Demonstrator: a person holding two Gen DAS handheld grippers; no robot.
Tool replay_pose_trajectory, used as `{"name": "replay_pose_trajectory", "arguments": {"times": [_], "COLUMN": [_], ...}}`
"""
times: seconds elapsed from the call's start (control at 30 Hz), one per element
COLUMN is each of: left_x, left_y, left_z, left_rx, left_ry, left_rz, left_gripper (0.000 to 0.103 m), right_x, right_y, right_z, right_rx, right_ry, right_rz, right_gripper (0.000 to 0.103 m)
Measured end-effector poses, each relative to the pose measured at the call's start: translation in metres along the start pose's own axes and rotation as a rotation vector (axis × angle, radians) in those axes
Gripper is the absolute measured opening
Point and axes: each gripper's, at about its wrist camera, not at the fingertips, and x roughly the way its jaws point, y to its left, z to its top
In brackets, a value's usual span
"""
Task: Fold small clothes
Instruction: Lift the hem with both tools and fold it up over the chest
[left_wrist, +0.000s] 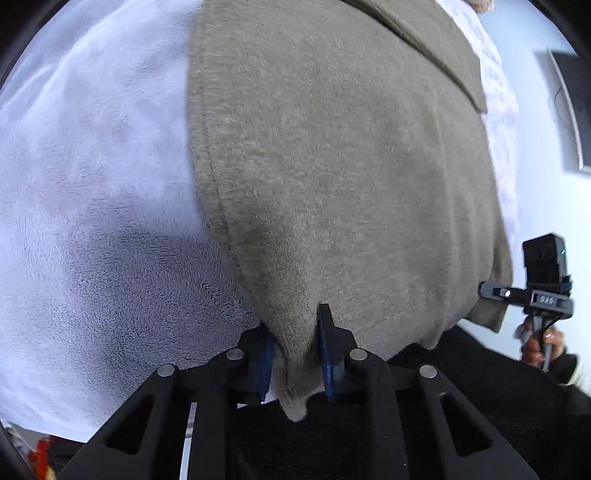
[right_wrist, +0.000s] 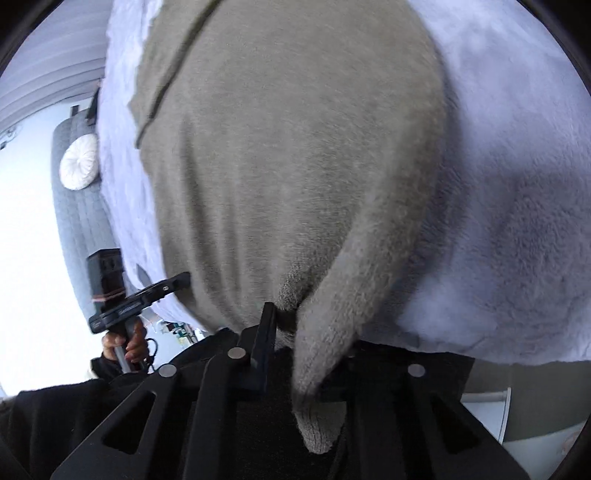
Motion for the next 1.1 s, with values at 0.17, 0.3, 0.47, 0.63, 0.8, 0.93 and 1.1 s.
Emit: {"name": "replay_pose_trajectory", "arguments": {"times": [0.17,0.3,0.47,0.63,0.8,0.93,1.1], "left_x": [-0.042,-0.074,-0.098,-0.100,-0.104,-0.106,-0.092], "left_y": [0.014,0.014,0.010,0.008,0.005,-0.008,-0.023], "left_z": [0.013,0.047,0.104,0.140,0.146,0.144,0.137], "left_rx": [-0.054,-0.092,-0.093,-0.099,-0.168,-0.080,0.072], "left_ry": [-0.121,-0.255,-0.380,-0.431,-0.469,-0.531,-0.436], "left_rz": [-0.166,-0.247,-0.168,-0.015,0.103,0.154,0.145], "left_gripper": [0.014,0.014,0.014,0.014,0.066,0.087,0.087], "right_x": [-0.024,-0.044,-0.063,-0.063,-0.066,-0.080,-0.066], "right_y": [0.025,0.042,0.055,0.054,0.038,0.049,0.089], "right_z": [0.012,0.042,0.099,0.153,0.182,0.180,0.170], "right_rx": [-0.029,-0.016,0.015,0.095,0.177,0.065,-0.184], "right_ry": [-0.089,-0.197,-0.318,-0.382,-0.399,-0.377,-0.334], "right_rz": [0.188,0.316,0.370,0.321,0.150,-0.015,-0.272], "right_gripper": [0.016,0.012,0.012,0.012,0.016,0.066,0.074]}}
